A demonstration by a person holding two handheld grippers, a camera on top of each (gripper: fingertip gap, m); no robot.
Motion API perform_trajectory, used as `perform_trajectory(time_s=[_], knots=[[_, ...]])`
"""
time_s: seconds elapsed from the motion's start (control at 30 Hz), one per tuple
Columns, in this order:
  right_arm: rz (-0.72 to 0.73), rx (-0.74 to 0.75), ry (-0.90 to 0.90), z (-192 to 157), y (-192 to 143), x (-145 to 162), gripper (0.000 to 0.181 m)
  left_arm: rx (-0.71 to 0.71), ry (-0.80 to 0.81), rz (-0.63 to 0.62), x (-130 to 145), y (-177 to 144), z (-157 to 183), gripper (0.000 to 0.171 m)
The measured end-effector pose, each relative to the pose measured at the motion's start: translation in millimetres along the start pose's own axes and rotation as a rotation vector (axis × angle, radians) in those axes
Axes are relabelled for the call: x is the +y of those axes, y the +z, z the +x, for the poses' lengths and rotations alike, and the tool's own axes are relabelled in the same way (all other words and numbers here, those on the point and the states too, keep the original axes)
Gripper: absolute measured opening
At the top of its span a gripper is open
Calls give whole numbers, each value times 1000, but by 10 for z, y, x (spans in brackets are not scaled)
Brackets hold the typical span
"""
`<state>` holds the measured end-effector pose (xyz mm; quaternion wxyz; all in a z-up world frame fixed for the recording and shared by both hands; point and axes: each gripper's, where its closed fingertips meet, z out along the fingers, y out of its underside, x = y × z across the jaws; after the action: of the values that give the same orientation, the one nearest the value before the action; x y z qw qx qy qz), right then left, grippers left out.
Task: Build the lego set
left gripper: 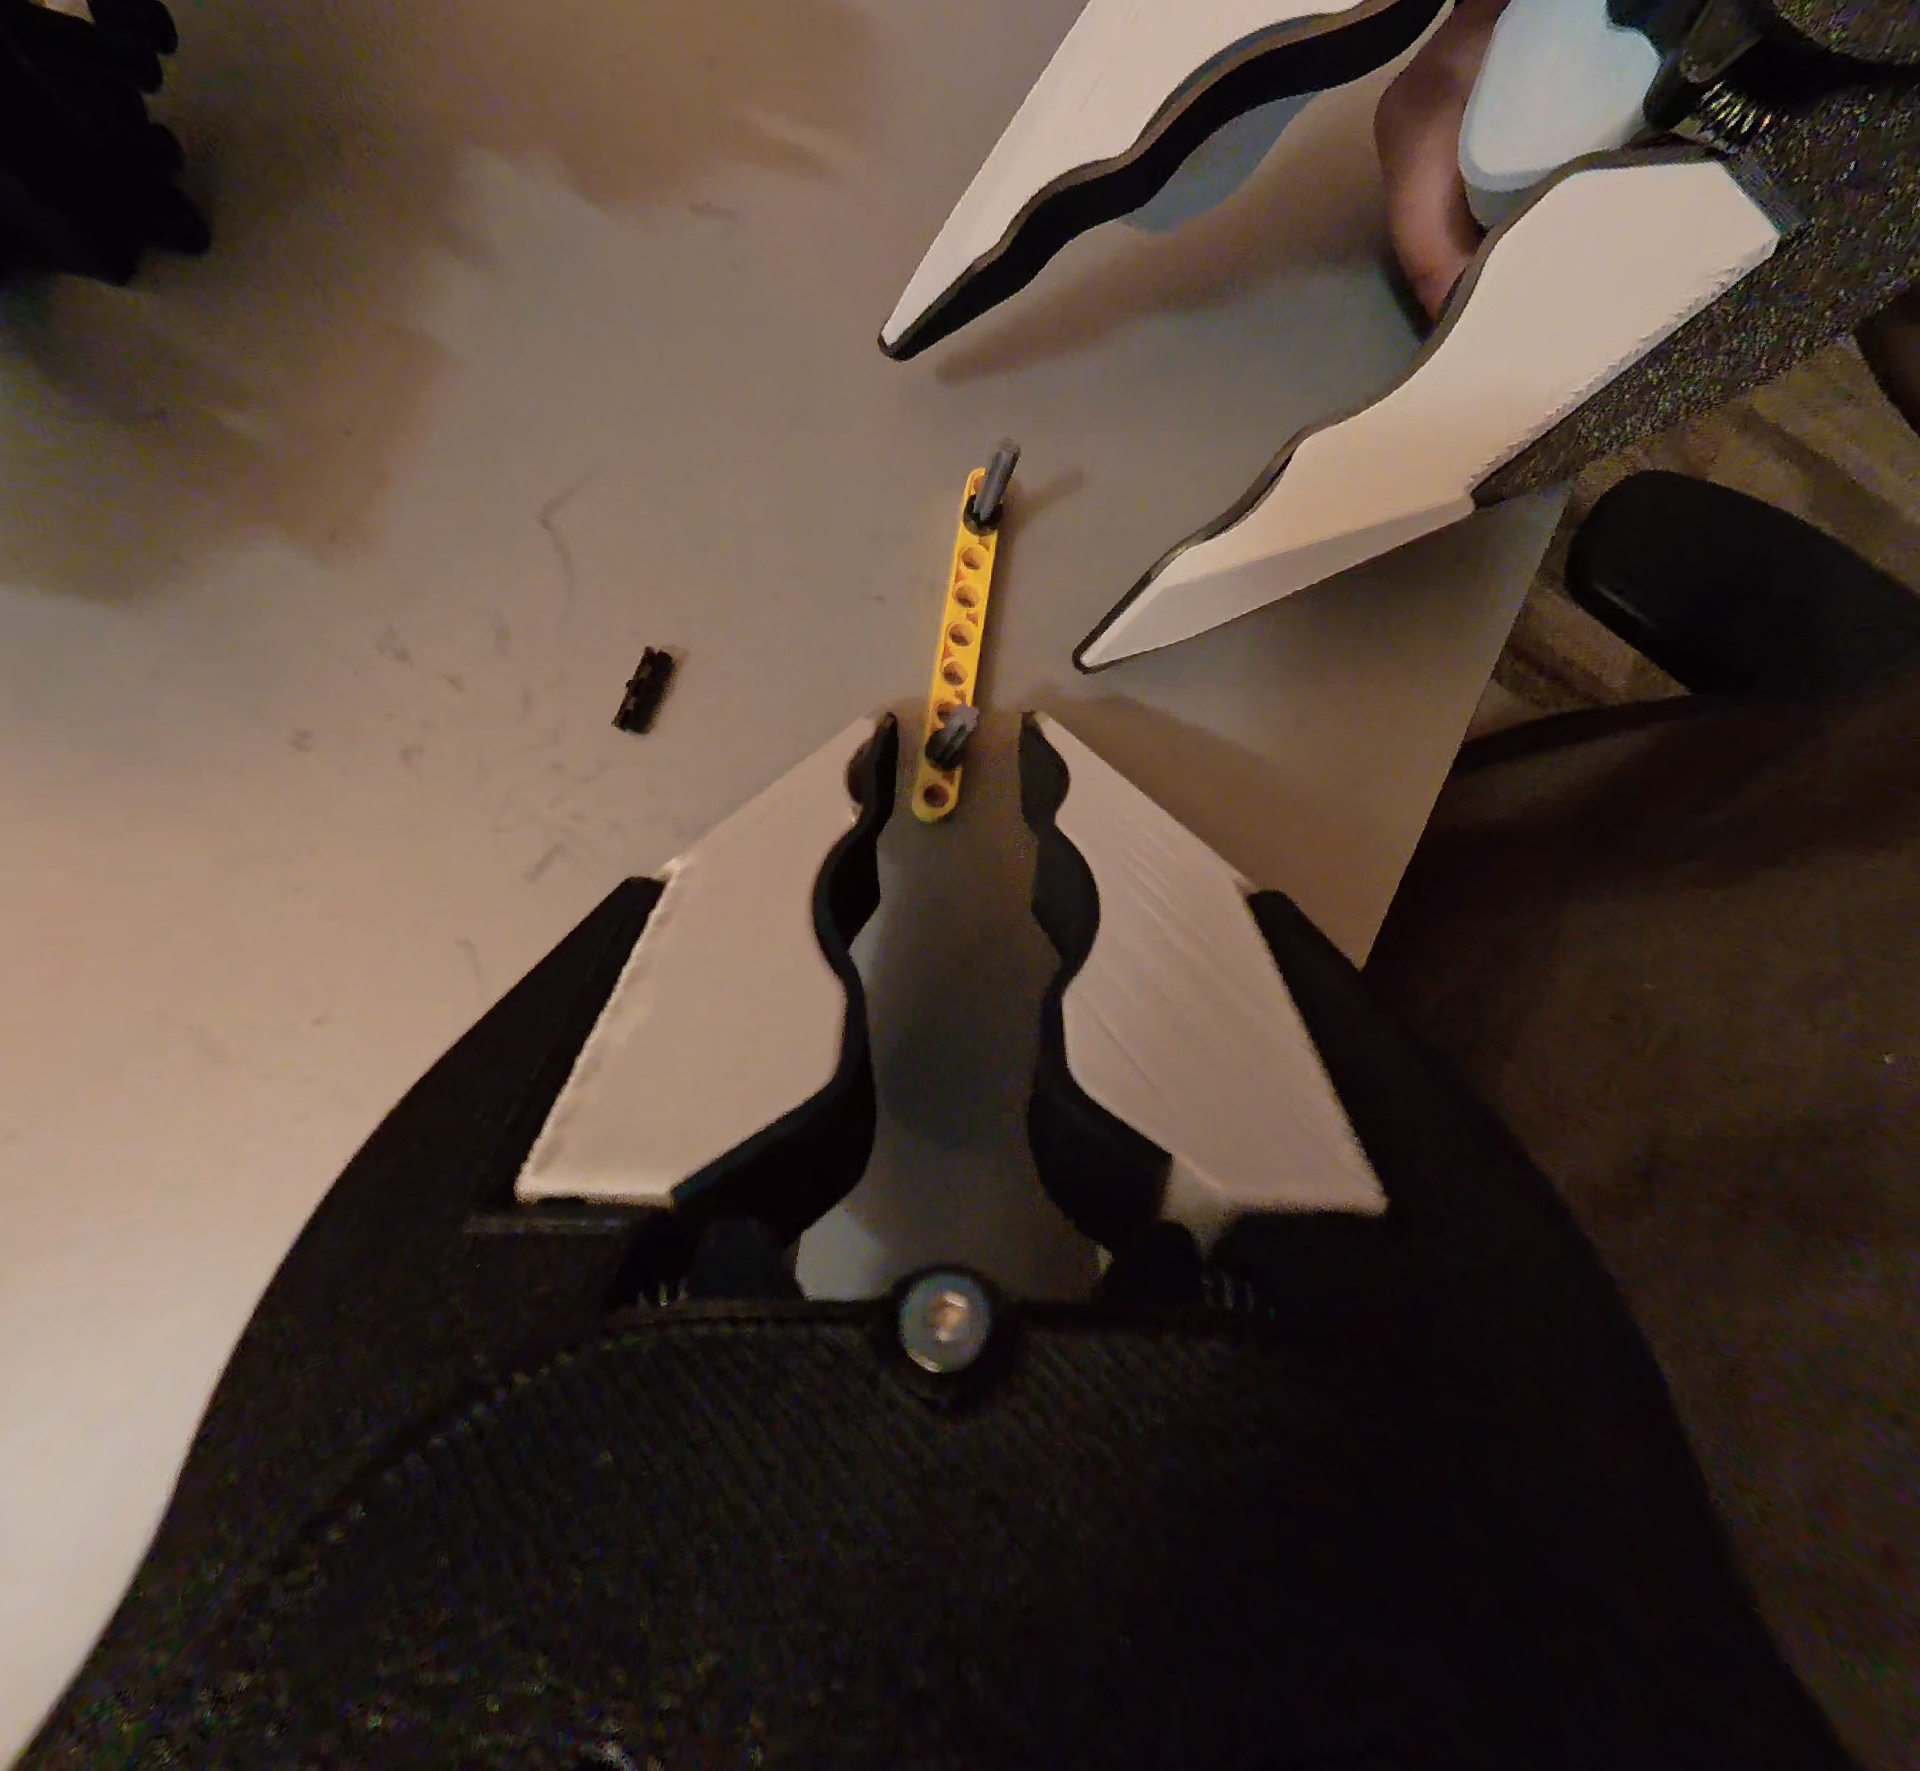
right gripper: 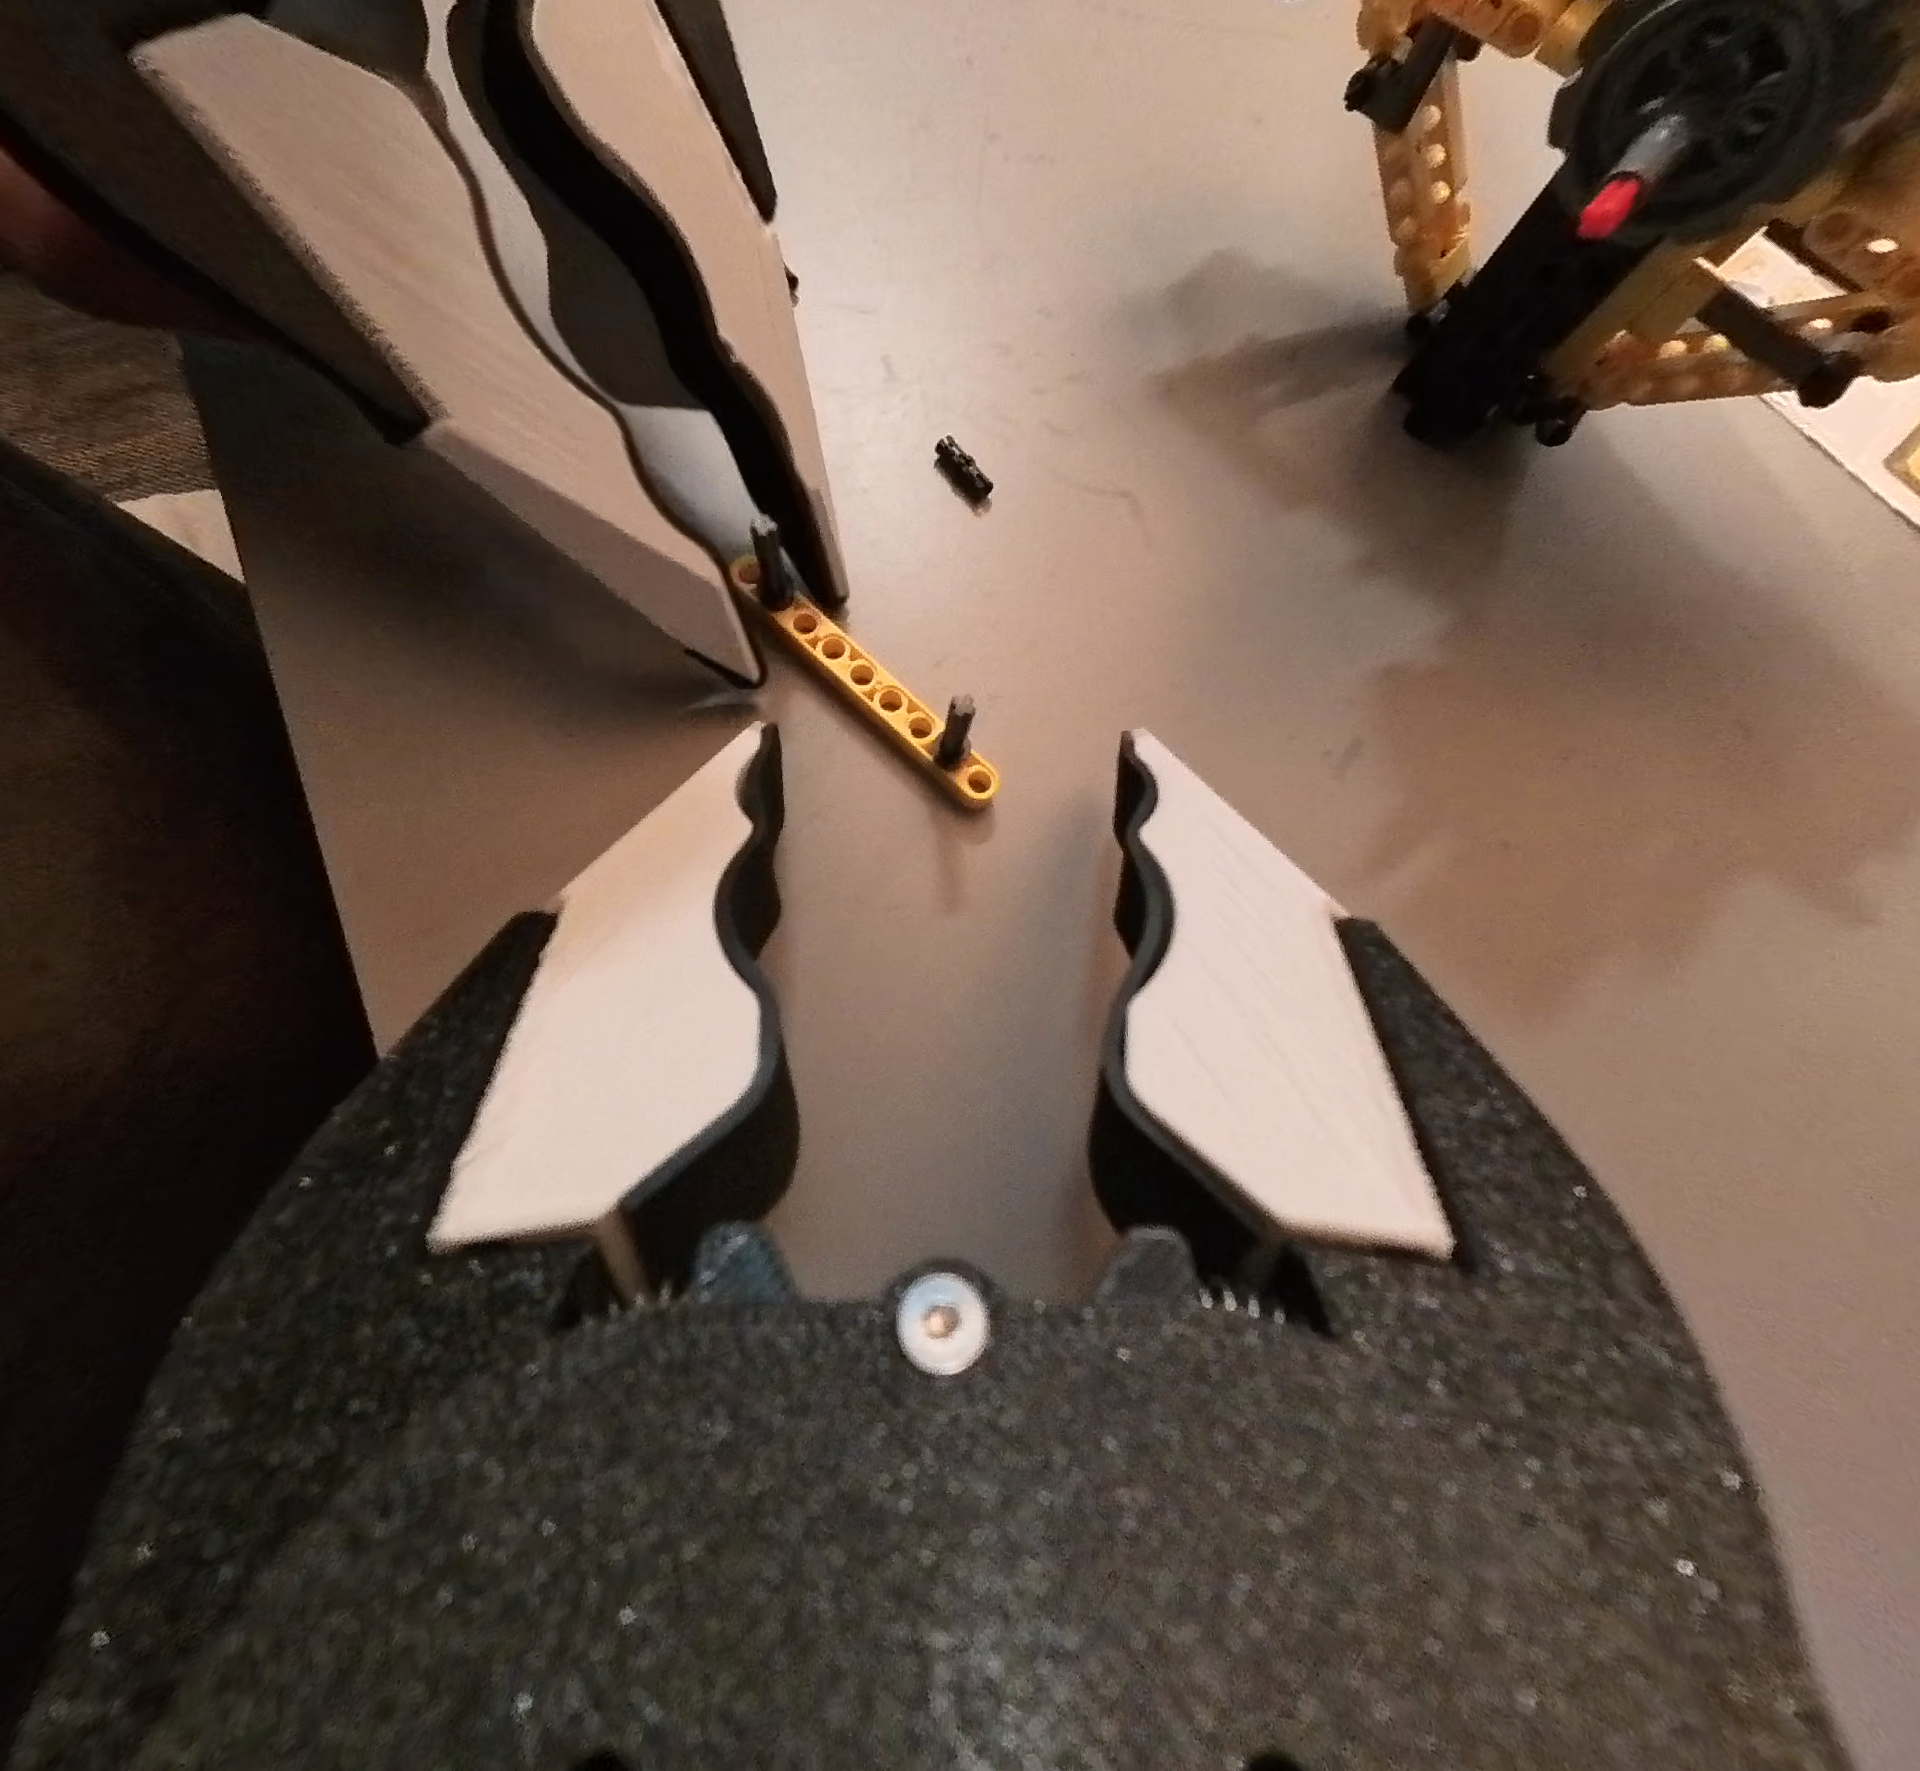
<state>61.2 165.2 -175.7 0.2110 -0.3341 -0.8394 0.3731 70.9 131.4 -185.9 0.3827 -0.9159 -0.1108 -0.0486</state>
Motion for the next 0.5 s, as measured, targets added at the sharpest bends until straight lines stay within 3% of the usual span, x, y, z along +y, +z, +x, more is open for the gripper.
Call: perform_trajectory(time_s=[0.23, 0.5], knots=[[38, -15, 51, 46, -51, -27, 63, 33, -65, 88, -60, -208, -102, 31], [144, -15, 154, 176, -185, -115, 58, -117, -86, 112, -119, -305, -577, 19]])
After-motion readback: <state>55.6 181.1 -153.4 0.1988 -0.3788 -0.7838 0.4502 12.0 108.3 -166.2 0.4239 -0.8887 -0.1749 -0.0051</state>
